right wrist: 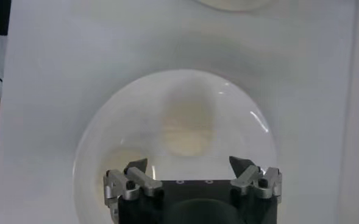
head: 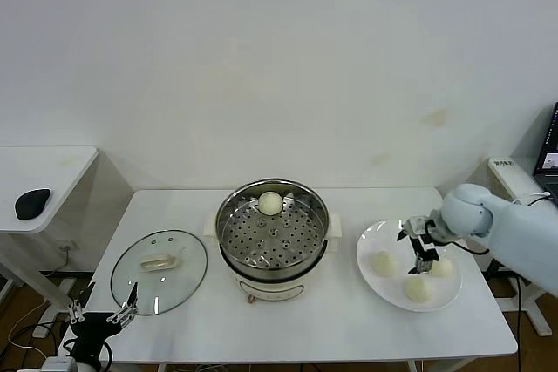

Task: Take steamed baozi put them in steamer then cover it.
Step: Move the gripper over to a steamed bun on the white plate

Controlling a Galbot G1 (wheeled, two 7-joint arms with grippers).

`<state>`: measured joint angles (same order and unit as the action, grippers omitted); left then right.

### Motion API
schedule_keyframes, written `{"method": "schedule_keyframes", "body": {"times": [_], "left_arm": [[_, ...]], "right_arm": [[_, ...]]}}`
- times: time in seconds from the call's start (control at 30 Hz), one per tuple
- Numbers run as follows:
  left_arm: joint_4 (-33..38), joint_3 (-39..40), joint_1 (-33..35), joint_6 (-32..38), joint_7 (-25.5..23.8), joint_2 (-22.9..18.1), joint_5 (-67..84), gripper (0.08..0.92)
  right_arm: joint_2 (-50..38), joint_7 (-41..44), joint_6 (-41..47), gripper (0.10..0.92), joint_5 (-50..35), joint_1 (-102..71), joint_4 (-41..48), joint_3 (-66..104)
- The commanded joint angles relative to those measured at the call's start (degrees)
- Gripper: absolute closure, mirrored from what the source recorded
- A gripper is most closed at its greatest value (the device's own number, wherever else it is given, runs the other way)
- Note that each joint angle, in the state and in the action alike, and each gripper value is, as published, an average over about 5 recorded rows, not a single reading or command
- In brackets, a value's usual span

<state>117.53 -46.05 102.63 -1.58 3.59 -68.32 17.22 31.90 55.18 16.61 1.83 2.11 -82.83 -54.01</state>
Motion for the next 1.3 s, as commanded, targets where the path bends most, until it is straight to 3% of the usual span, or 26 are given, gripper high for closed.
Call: {"method": "schedule_keyframes", "body": {"times": [0.03, 0.9, 1.3], "left_arm": [[-0.12, -0.19, 0.01, 0.07, 0.09, -0.13, -0.02, 0.177], [-0.88, -0.1, -0.48, 0.4, 0.22, -0.41, -0.35, 0.177], [-0.91, 0.04, -0.42, 0.39, 0.12, -0.44, -0.44, 0.177]], "right_arm": [[3.48, -0.58, 0.45, 0.203, 1.67, -5.17, 2.56, 3.44], [9.23, -1.95, 0.82, 0.267, 5.08, -7.29, 8.43, 6.2], [8.89, -0.94, 0.93, 0.404, 5.51, -7.61, 8.37, 6.55]]}}
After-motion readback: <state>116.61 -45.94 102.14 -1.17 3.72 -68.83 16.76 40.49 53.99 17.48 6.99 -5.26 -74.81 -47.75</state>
